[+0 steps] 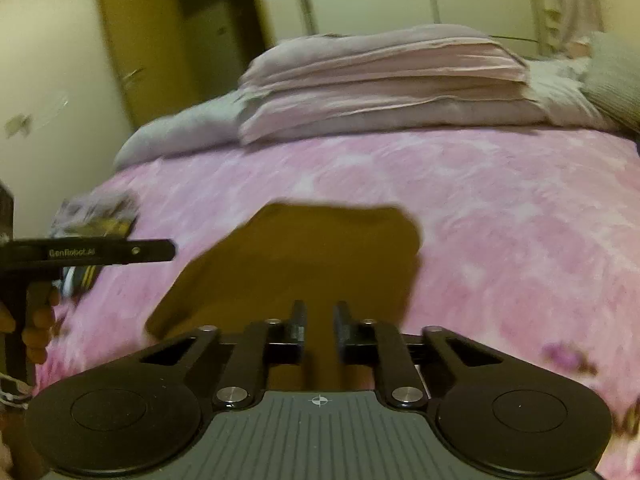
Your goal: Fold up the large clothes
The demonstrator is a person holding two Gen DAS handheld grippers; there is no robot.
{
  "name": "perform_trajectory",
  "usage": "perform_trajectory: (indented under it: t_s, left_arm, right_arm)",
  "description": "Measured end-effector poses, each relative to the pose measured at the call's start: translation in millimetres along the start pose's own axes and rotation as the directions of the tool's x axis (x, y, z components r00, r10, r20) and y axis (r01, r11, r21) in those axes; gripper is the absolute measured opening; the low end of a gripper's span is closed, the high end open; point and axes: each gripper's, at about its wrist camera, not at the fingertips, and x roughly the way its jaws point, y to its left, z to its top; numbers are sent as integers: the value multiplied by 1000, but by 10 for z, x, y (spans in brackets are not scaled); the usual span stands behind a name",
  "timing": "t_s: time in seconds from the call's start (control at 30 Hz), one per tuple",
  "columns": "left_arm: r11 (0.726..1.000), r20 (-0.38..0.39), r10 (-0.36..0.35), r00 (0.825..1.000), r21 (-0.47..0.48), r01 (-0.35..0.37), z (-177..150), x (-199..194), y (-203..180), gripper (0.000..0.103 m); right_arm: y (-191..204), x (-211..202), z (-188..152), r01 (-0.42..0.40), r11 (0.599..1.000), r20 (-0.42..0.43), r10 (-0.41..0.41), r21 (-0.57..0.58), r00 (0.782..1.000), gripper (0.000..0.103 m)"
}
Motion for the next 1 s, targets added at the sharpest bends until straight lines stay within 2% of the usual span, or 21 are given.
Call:
perform_trajectory:
  t_s: [0.07, 0.1, 0.17, 0.23, 0.33, 0.4, 0.43, 0.47, 0.5, 0.53, 0.6, 0.67, 0.7, 0.8, 0.83, 0.87, 0.9, 0.93, 1.0]
  left_arm:
    - [999, -44, 29, 999, 27, -28, -194, 25, -95, 19]
    - [997, -75, 69, 995, 25, -67, -297, 95, -95, 19]
    - [991, -103, 132, 986, 20, -130, -445, 230, -32, 19]
    - [988, -88, 144, 986, -35, -147, -470, 215, 12, 18]
    - [974, -72, 216, 974, -59, -221, -407, 79, -27, 16]
    - [959, -71, 216, 974, -171, -225, -401, -76, 21, 20]
    - [946, -75, 176, 981, -262, -190, -422, -153, 75, 22]
    - [921, -78, 134, 988, -358, -154, -459, -210, 134, 26]
    - [885, -79, 96, 992, -450, -122, -503, -251, 185, 33]
    - [834, -74, 48, 996, -546, -81, -571, -266, 238, 38]
    - [737, -58, -31, 998, -676, -16, -706, -207, 293, 40]
    - [677, -65, -63, 996, -736, -5, -788, -74, 309, 40]
    - [654, -67, -78, 995, -756, 0, -820, -4, 280, 40]
    - [622, -40, -56, 998, -783, 4, -841, 152, 232, 40]
    - [615, -23, -52, 998, -788, 14, -832, 195, 234, 37]
    - [613, -23, -39, 999, -790, 6, -823, 240, 238, 33]
    - [615, -31, -25, 999, -789, -9, -807, 270, 246, 19]
    - [621, -31, -18, 999, -784, -13, -790, 295, 261, 11]
    - [634, -25, 2, 1000, -773, -21, -760, 240, 293, 10]
  right_arm:
    - [86, 59, -157, -13, 1000, -29, 12, -18, 1000, 8]
    - [100, 143, -216, -6, 1000, -65, 4, -29, 998, 8]
    - [71, 359, -323, 39, 997, -141, -48, -63, 989, 6]
    - [26, 369, -332, 38, 999, -128, -41, -31, 991, 6]
    - [1, 268, -273, 52, 998, -128, -48, 26, 991, 8]
    - [-90, 191, -265, 61, 994, -114, -51, 90, 992, 15]
    - [-167, 150, -269, 54, 988, -107, -38, 146, 994, 28]
    - [-261, 94, -300, 34, 974, -99, -12, 224, 995, 41]
    - [-369, 82, -330, 8, 951, -92, 21, 310, 996, 44]
    - [-479, 90, -361, -25, 915, -84, 64, 404, 994, 44]
    - [-676, 140, -422, -91, 818, -56, 149, 568, 987, 44]
    - [-774, 226, -483, -138, 732, -24, 207, 667, 978, 44]
    - [-797, 271, -491, -149, 708, -18, 223, 690, 975, 44]
    - [-836, 412, -517, -163, 659, -3, 243, 735, 970, 44]
    - [-844, 442, -512, -169, 648, 4, 248, 742, 969, 40]
    - [-843, 478, -495, -168, 645, 2, 250, 745, 968, 16]
    - [-840, 503, -478, -162, 647, -12, 256, 745, 967, 10]
    - [-824, 516, -480, -158, 644, -23, 263, 749, 965, 10]
    - [-733, 468, -461, -166, 657, -19, 265, 735, 964, 8]
